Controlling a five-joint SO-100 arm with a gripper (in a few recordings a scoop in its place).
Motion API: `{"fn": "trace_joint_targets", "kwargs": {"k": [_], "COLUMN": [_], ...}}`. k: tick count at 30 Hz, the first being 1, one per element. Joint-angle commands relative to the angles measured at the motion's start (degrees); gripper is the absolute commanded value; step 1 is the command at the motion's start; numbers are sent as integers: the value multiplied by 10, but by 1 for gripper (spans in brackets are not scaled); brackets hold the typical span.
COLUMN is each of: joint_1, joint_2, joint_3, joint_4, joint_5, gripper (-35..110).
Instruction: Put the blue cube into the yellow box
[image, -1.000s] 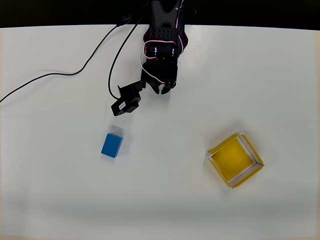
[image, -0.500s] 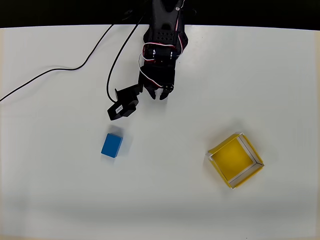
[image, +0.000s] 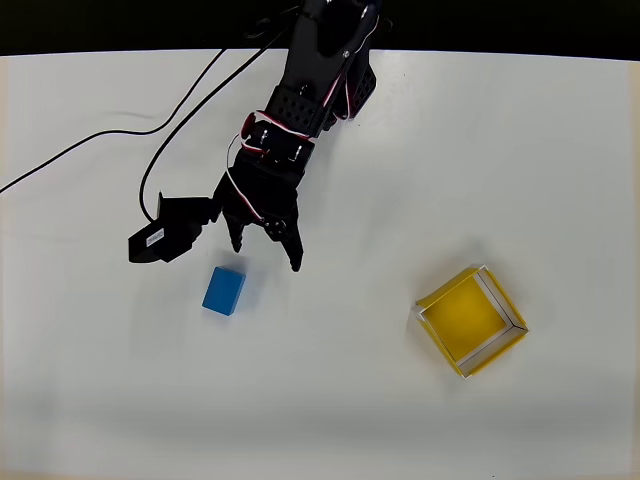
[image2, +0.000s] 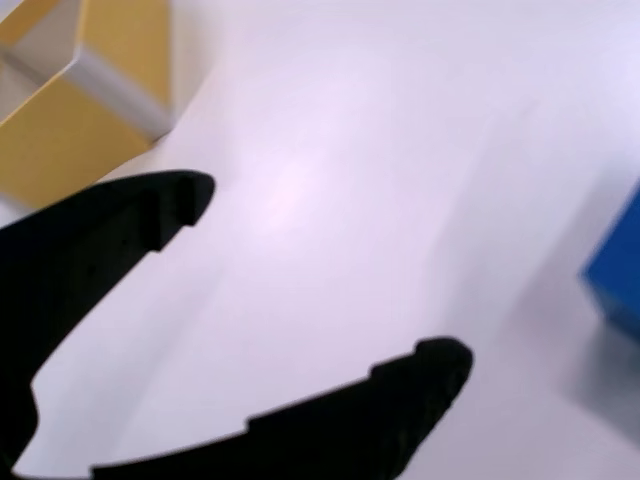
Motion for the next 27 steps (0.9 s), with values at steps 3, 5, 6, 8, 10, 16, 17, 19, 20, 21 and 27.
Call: {"fn": "trace_joint_targets", "kwargs": {"k": [3,5,6,8,10,16,17,19,20,21,27], "joint_1": [68,79,82,86,90,89,88,87,87,87,84], "joint_2": [-92,-125,-140,-169,-198,-279,-291,-313,-323,-330,-365], "joint_3": [-131,-154,-163,-178,-189,-235,-239,-249,-250,-251,-250], "joint_4": [-62,-64,-67,-79,-105,-142,-149,-161,-168,-171,-191], "joint_5": [-7,-8,-4,-5,-4,-4,-7,-15,-18,-24,-45], "gripper": [51,52,53,53,53,53,53,53,53,53,52]}}
